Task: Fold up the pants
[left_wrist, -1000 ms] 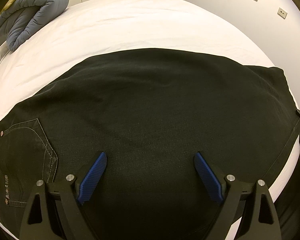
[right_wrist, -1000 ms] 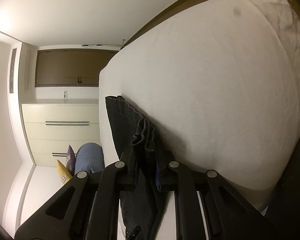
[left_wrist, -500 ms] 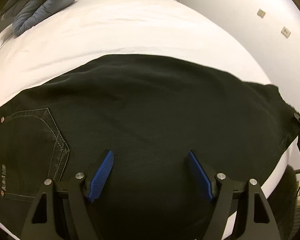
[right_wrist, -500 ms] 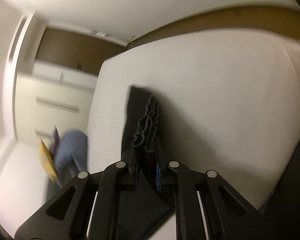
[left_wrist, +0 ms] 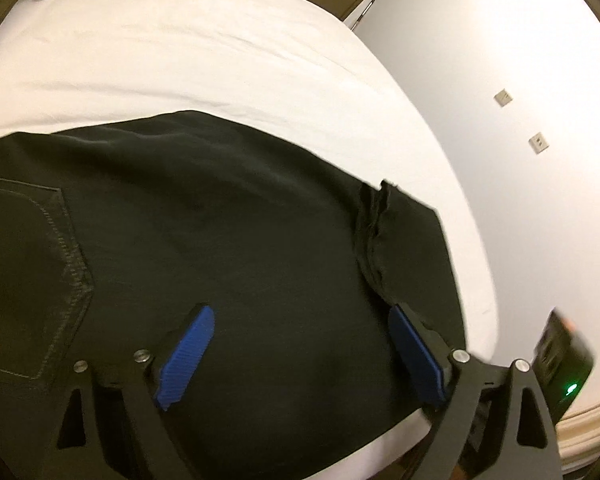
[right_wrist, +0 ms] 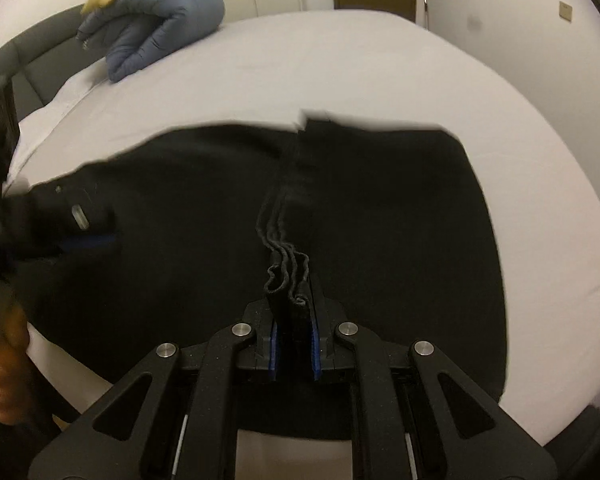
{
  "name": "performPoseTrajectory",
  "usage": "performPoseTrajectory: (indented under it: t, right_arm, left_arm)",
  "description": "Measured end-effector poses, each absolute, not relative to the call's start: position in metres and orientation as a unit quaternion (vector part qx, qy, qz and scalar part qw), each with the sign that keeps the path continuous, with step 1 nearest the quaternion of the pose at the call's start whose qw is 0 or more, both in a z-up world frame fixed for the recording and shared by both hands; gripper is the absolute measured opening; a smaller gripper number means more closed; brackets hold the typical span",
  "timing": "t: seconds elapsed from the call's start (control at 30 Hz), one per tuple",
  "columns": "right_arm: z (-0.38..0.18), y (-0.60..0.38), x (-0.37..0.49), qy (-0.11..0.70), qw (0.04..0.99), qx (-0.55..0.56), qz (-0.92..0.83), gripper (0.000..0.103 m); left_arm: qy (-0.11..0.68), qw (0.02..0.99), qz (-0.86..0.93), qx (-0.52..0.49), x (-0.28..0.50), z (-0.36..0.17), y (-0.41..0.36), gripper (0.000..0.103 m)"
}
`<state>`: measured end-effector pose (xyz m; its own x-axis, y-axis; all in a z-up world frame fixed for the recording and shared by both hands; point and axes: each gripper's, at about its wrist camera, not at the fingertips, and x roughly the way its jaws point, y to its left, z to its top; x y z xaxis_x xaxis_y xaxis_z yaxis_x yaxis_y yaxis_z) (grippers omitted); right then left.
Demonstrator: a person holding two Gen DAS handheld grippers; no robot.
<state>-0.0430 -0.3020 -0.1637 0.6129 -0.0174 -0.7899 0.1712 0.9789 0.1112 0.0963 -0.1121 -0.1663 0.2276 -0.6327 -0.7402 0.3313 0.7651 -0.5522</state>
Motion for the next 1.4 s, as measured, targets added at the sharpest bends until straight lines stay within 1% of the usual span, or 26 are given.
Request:
performPoseTrajectory:
  t: [0.07,0.2,0.27,0.33,0.43,0.5,0.57,0.6,0.67,0.77,0.97,1.1,1.2,1.37,1.4]
  right_arm:
    - [-0.161,-0.304,-0.047,0.43,0.896,0.095,-0.053,0.01]
    - [-0.147,-0.294,-0.053,0.409,0.908,0.065,-0.058,0.01]
    - [-0.139,-0.281,-0.056,0.396,0.916,0.035,-0.061,0.01]
    - [-0.124,-0.271,-0.059,0.384,0.921,0.007,-0.057,0.01]
    - [-0.117,-0.25,-0.067,0.372,0.926,-0.033,-0.047,0.011]
    - [-0.116,-0.235,-0.071,0.37,0.927,-0.053,-0.037,0.011]
    - [-0.116,-0.223,-0.072,0.372,0.926,-0.06,-0.022,0.011]
    - [-0.116,-0.218,-0.073,0.372,0.926,-0.063,-0.016,0.011]
    - [-0.114,-0.206,-0.071,0.372,0.925,-0.073,-0.006,0.011]
    - [-0.11,-0.19,-0.068,0.37,0.925,-0.083,0.01,0.011]
    - [-0.114,-0.16,-0.065,0.378,0.919,-0.094,0.055,0.011]
    - [-0.124,-0.146,-0.061,0.392,0.912,-0.089,0.079,0.011]
    - [-0.129,-0.139,-0.059,0.402,0.907,-0.084,0.088,0.011]
    - [-0.136,-0.134,-0.058,0.412,0.902,-0.087,0.098,0.011]
    - [-0.135,-0.133,-0.057,0.414,0.901,-0.087,0.099,0.011]
  left_arm:
    - [0.542,0.762,-0.317,-0.157,0.101,-0.168,-0.114,0.094]
    - [0.557,0.728,-0.347,-0.197,0.111,-0.165,-0.125,0.096]
    - [0.564,0.712,-0.362,-0.209,0.108,-0.161,-0.133,0.103]
    - [0.572,0.704,-0.365,-0.209,0.113,-0.158,-0.14,0.103]
    - [0.58,0.702,-0.366,-0.192,0.122,-0.158,-0.147,0.102]
    - [0.587,0.699,-0.367,-0.176,0.128,-0.157,-0.15,0.093]
    - [0.597,0.696,-0.37,-0.15,0.132,-0.157,-0.151,0.054]
    - [0.603,0.696,-0.369,-0.129,0.134,-0.157,-0.15,0.048]
    - [0.605,0.699,-0.366,-0.104,0.136,-0.155,-0.144,0.024]
    - [0.603,0.703,-0.366,-0.087,0.138,-0.154,-0.129,0.02]
    - [0.606,0.715,-0.344,-0.06,0.147,-0.158,-0.095,0.02]
    - [0.611,0.719,-0.326,-0.055,0.151,-0.165,-0.089,0.02]
    - [0.613,0.721,-0.317,-0.059,0.156,-0.166,-0.103,0.02]
    - [0.612,0.725,-0.31,-0.062,0.16,-0.173,-0.087,0.02]
    - [0.611,0.726,-0.308,-0.062,0.159,-0.173,-0.097,0.02]
